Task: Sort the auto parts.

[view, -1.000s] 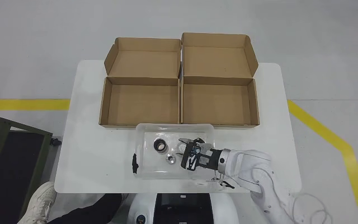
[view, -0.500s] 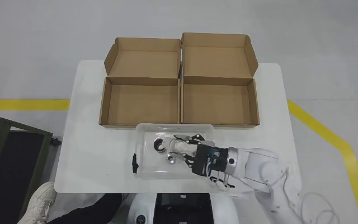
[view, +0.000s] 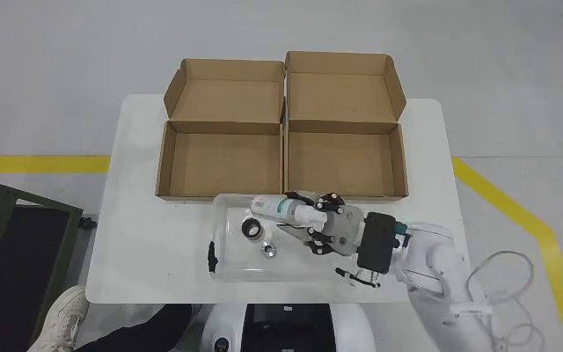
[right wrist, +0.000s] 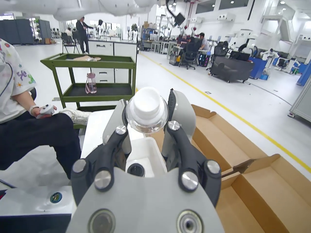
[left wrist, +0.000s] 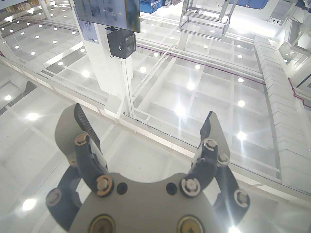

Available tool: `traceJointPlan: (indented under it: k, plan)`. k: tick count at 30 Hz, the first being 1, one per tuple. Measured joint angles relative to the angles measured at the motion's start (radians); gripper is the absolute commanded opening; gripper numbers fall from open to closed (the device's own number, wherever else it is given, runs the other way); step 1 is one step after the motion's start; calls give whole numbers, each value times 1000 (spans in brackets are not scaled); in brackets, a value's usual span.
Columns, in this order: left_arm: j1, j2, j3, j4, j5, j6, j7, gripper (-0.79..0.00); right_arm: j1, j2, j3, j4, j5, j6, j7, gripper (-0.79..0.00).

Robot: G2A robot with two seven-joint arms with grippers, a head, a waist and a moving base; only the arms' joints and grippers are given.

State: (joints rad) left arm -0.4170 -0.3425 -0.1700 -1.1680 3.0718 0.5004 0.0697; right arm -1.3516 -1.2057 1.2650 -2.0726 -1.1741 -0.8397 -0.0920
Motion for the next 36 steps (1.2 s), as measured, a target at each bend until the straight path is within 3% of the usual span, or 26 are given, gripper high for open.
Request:
traceJointPlan:
  k: [19, 28, 36]
  plan:
    - [0, 0, 0, 0, 0, 0, 0, 0, -83, 13, 189, -64, 80, 80, -217, -785]
    - [0, 0, 0, 0, 0, 0, 0, 0, -94, 12, 204, -67, 45, 92, -312, -785]
    - [0, 0, 0, 0, 0, 0, 0, 0, -72, 15, 167, -45, -12, 88, -241, -785]
